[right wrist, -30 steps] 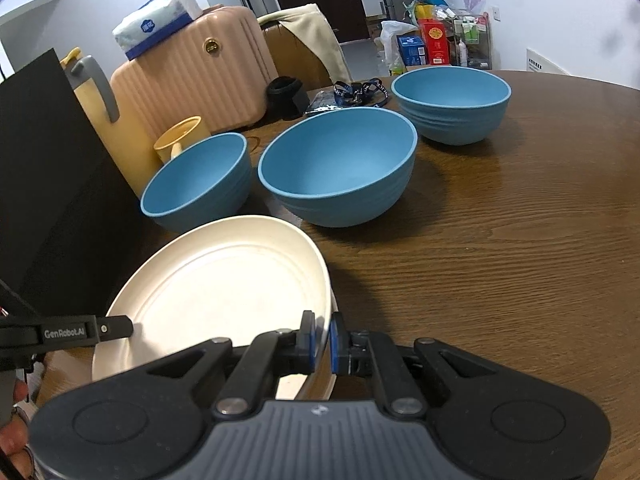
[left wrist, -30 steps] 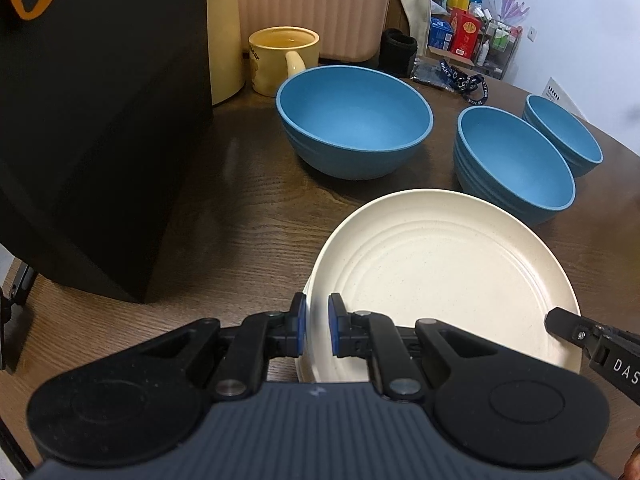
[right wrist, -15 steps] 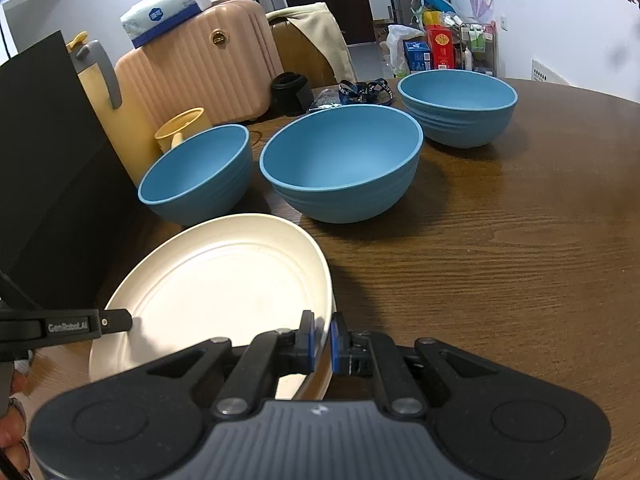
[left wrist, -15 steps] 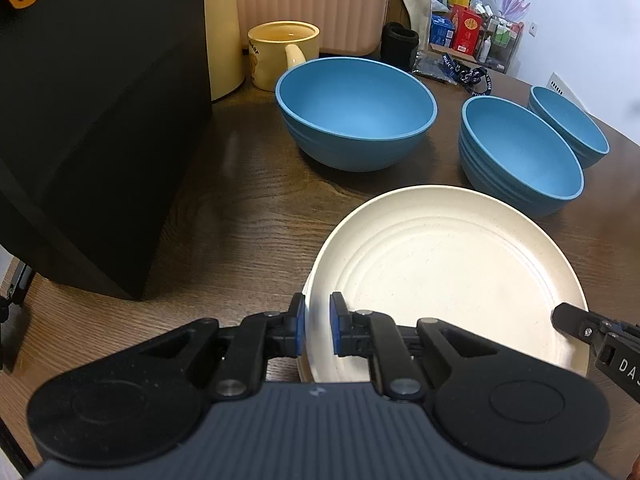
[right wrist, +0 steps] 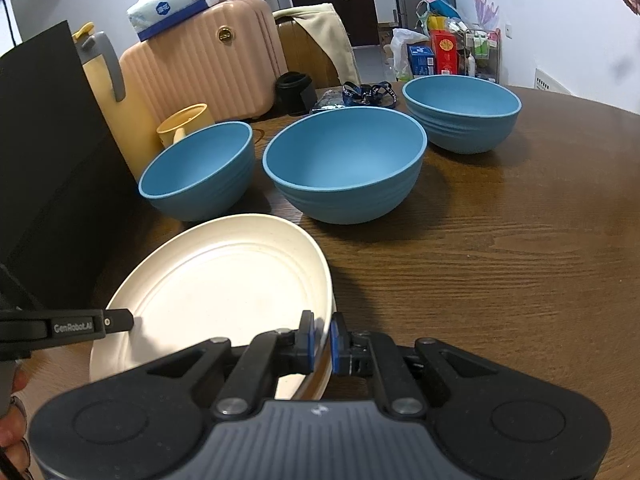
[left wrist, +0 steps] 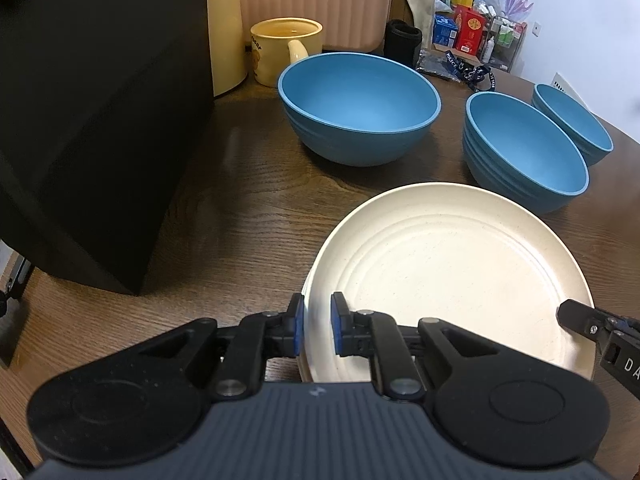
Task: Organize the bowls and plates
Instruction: 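Lower both held plates onto the plate stacks and open both grippers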
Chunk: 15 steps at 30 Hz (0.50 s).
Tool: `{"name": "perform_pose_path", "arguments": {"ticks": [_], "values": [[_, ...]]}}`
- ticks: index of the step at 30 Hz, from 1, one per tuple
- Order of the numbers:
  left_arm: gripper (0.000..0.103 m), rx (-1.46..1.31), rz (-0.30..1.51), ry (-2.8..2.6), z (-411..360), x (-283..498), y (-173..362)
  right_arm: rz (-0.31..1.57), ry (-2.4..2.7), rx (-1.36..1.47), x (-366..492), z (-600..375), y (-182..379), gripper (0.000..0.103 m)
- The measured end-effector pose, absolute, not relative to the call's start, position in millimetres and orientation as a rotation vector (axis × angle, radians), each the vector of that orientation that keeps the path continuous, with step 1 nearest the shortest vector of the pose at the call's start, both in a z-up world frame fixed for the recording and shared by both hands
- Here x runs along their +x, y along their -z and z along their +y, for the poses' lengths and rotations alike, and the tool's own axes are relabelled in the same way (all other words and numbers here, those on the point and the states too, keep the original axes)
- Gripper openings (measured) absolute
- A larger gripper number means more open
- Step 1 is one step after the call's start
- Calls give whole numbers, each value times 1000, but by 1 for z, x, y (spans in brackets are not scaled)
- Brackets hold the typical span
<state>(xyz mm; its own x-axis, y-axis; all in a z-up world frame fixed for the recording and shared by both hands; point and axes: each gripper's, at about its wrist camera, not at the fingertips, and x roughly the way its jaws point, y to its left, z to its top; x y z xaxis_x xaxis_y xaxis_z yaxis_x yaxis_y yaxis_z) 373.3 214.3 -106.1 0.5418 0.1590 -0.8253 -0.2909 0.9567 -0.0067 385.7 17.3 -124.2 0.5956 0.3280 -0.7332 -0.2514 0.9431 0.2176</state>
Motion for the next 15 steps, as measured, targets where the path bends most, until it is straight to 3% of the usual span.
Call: {"name": "perform_pose_path", "arguments": {"ticks": [8, 11, 12, 15], "values": [[15, -142, 974, -277, 215, 374, 109, 876, -342, 69, 387, 22, 122, 9], [18, -145, 970, -275, 214, 375, 107, 884, -335, 73, 390, 20, 121, 14], [20, -143, 968, -278, 214, 375, 107, 885, -338, 80, 391, 19, 120, 15], [40, -146, 958, -291, 216, 373, 104, 883, -342, 82, 391, 18, 118, 20]]}}
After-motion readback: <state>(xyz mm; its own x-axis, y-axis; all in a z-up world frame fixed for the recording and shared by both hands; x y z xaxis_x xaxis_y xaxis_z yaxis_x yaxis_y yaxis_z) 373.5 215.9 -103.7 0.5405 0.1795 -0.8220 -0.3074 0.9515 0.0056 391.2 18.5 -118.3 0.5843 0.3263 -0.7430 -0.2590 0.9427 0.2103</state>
